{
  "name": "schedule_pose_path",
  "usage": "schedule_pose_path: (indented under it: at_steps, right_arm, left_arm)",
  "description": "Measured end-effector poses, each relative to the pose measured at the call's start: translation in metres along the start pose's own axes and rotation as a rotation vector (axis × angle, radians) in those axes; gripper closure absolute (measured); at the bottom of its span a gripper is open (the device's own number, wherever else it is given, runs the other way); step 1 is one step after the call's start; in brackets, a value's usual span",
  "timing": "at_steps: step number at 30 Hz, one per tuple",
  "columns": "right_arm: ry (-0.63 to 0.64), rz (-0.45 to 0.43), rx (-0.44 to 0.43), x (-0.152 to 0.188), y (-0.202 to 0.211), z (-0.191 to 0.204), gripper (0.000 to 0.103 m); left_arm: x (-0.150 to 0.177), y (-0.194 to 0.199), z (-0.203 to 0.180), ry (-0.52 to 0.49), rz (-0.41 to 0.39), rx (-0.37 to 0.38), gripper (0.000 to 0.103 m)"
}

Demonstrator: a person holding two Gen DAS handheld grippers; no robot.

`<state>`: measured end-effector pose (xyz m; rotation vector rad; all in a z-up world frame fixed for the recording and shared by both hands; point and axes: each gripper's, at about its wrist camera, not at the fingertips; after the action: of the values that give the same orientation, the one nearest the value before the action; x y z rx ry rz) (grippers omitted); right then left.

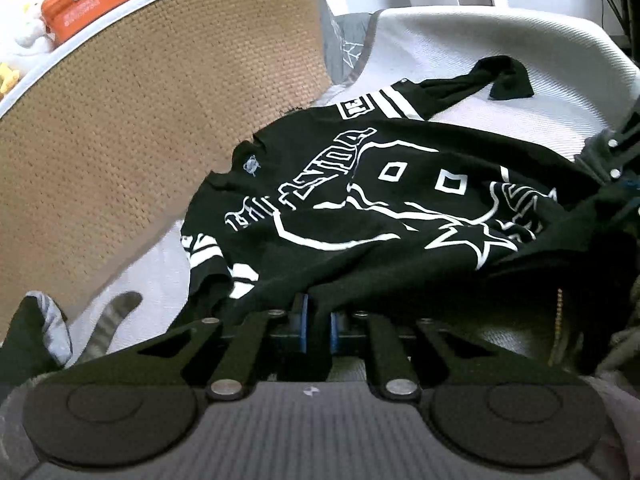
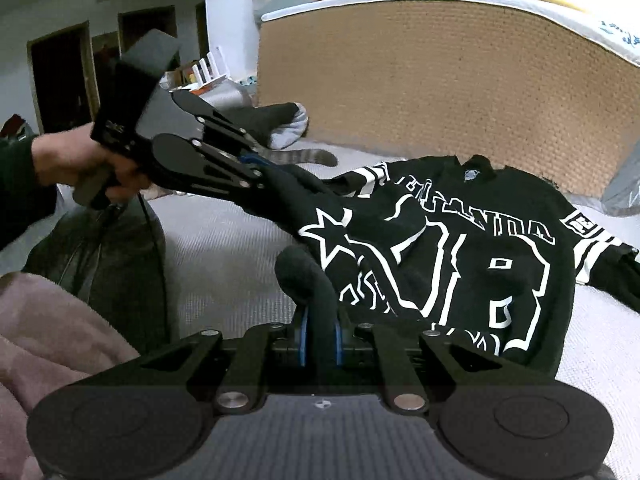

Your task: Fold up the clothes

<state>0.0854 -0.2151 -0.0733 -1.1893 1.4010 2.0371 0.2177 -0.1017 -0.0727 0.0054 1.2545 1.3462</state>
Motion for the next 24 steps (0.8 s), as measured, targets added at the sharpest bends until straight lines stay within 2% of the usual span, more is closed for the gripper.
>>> schedule_pose_path:
  at_steps: [6,9,11,18,21,24]
  right_arm:
    - [-0.001,0.063,0.024,0.003,-0.013,-0.009,0.088]
    - [0.095,0.131,0.114,0.009,-0.031,-0.002,0.083]
    - [0.149,0.158,0.153,0.013,-0.041,0.004,0.071]
    - [0.365,0.219,0.245,0.023,-0.068,0.022,0.07]
    - [0.413,0.223,0.258,0.022,-0.073,0.028,0.069]
    - [0.451,0.218,0.276,0.023,-0.075,0.036,0.058]
  left_arm:
    - [0.008,-0.003,-0.007,-0.036,0.061,0.06,0.09]
    - [0.014,-0.01,-0.01,-0.03,0.094,0.076,0.09]
    - [0.018,-0.015,-0.013,-0.026,0.118,0.082,0.09]
    - [0.016,-0.022,-0.014,0.015,0.146,0.084,0.087]
    - [0.013,-0.026,-0.011,0.047,0.146,0.085,0.087]
    - [0.012,-0.034,-0.01,0.083,0.16,0.095,0.086]
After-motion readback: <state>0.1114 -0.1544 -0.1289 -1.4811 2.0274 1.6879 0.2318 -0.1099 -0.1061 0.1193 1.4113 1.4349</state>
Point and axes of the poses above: each gripper's, at about its wrist camera, not at the fingertips, and y roughly against the way its jaws point, z to its left, x to its underside, and after that the axes turned 7 degrees about -x, right-handed
